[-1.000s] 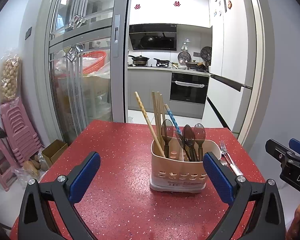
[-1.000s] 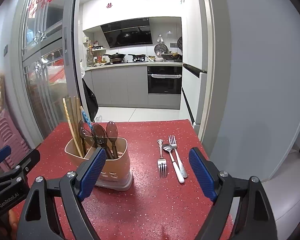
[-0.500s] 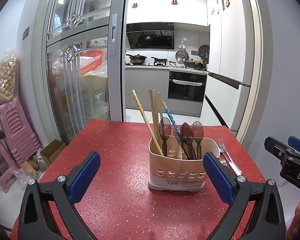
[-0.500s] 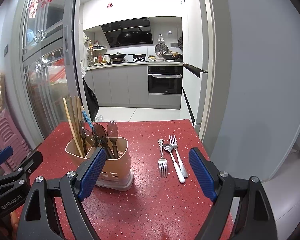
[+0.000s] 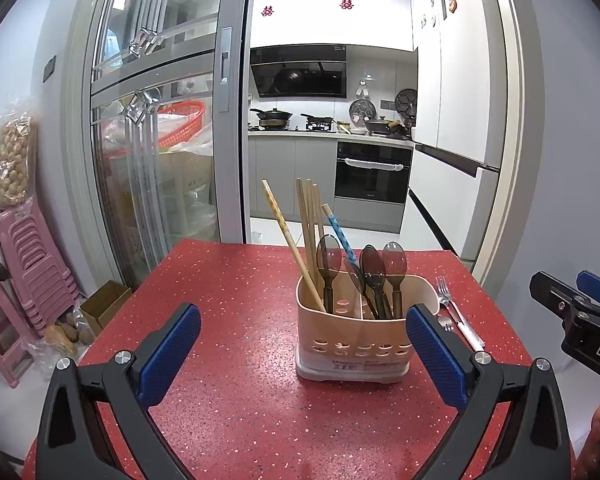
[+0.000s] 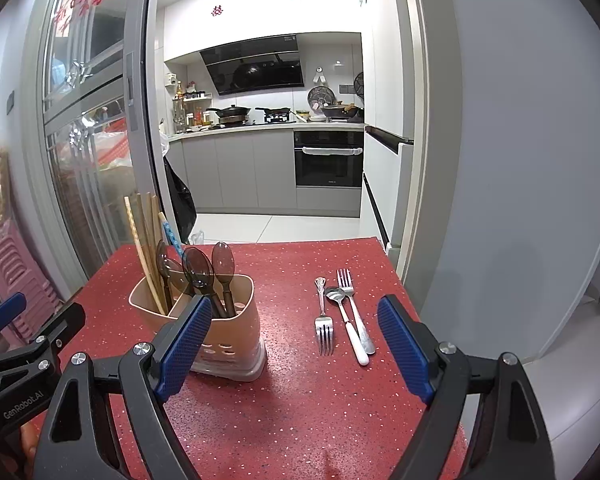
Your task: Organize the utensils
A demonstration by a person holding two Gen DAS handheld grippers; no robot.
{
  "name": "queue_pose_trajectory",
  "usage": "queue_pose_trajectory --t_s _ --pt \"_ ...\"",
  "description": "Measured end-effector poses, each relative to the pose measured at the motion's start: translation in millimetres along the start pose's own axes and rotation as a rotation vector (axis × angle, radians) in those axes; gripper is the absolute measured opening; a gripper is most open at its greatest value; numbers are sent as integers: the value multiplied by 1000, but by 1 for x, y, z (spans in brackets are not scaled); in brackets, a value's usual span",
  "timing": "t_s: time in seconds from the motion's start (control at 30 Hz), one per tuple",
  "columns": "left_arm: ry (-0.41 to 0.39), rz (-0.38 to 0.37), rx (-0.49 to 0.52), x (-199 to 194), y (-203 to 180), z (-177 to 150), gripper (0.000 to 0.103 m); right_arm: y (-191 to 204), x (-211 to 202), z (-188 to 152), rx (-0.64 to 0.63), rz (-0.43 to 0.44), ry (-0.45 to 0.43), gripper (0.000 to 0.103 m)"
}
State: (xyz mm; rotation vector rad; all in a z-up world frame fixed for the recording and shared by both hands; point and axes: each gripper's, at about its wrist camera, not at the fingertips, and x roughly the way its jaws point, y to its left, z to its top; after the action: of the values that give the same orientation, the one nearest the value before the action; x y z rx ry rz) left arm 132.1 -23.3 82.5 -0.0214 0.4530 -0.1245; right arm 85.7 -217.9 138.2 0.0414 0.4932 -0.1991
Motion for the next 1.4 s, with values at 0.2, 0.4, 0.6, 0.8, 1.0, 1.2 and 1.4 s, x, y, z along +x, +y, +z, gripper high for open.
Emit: queue_pose_trajectory --t_s 0.2,0.4,0.6,0.8,1.0,1.2,1.4 --pt "1 0 3 1 -1 0 103 0 0 -1 3 1 -1 87" --pt "3 2 4 1 -1 1 103 -1 0 0 1 2 -1 87" --pt "1 0 7 0 -2 0 103 -1 0 0 2 1 -1 87" --pt "4 -2 6 1 -2 1 103 -1 0 1 4 0 -2 87" --pt "4 -2 9 1 -2 0 103 -1 0 1 6 -1 -2 87" --pt "3 -1 9 1 -3 0 103 -2 0 2 7 -1 -1 87" --pt "3 -1 12 1 -3 1 103 -2 0 2 7 -1 -1 87"
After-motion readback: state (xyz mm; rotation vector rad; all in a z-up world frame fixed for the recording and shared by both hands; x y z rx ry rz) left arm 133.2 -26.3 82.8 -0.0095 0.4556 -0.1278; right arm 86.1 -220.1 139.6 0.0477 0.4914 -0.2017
